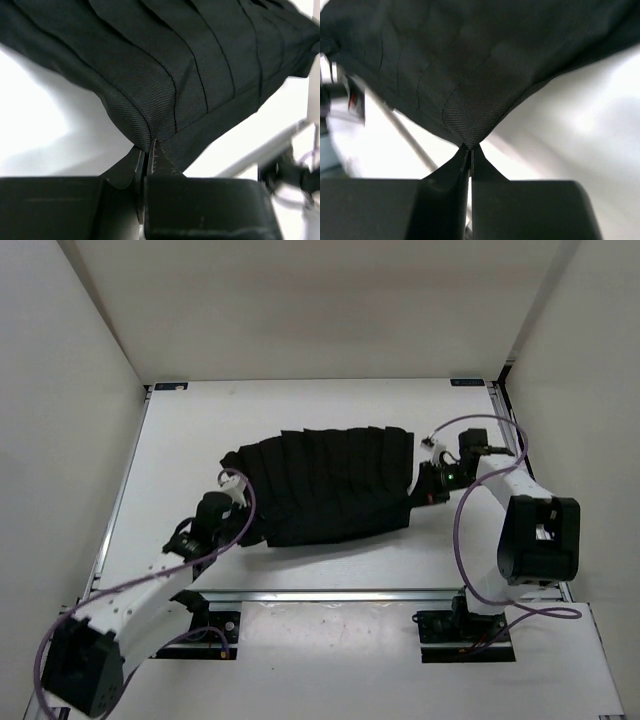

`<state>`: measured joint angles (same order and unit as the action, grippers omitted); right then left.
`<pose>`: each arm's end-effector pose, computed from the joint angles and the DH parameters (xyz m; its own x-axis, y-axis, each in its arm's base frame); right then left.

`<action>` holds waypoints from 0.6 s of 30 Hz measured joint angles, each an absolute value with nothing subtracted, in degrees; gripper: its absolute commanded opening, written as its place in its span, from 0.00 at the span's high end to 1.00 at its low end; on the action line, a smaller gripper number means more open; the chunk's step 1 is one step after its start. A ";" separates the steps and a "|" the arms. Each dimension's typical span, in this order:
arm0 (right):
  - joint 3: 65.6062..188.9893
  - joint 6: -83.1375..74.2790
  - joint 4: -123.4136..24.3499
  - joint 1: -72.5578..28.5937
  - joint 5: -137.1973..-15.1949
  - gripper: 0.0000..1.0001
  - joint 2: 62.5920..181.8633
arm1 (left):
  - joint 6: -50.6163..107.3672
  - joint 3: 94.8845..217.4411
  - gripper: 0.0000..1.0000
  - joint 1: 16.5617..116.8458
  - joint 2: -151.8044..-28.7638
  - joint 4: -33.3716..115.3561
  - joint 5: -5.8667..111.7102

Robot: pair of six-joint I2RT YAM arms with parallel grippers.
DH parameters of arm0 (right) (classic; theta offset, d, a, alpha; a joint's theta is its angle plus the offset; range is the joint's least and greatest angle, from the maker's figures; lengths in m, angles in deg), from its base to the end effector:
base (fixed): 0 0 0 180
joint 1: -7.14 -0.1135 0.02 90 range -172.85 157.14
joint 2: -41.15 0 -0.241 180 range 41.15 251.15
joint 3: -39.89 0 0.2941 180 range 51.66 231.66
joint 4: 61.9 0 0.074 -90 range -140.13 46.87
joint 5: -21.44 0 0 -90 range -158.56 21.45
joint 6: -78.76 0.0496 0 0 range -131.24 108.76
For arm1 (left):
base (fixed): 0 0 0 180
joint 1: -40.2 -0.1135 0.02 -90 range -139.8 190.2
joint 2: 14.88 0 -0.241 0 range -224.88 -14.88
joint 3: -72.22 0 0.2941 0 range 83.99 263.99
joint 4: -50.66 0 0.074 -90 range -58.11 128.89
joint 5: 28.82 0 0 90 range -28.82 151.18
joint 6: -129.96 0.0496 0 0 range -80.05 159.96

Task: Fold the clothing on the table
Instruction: Fold the skirt

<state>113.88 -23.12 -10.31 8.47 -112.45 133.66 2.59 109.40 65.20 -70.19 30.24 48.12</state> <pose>0.3475 0.0263 0.1577 -0.8749 -0.1281 -0.4671 -0.4079 0.7149 0.5679 0.2291 -0.1192 0.1439 -0.7960 -0.2812 -0.5361 0.1117 0.8021 -0.5866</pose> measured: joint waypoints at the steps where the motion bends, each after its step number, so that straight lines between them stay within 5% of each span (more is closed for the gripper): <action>1: 110.73 -23.54 -9.48 7.92 -112.21 1.00 132.13 | 1.65 106.63 1.00 65.20 -66.36 29.17 47.45; 9: 98.78 -26.27 -9.11 0.64 -109.00 1.00 116.11 | -1.80 100.05 1.00 55.03 -42.84 17.70 38.64; 18: 98.12 -28.13 -4.61 3.40 -110.20 1.00 114.82 | -2.61 103.02 1.00 59.73 -42.23 7.86 36.12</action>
<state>98.12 -28.13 -4.61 3.40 -110.20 114.82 -2.61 103.02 59.73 -42.23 7.86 36.12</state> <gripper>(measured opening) 0.005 0.088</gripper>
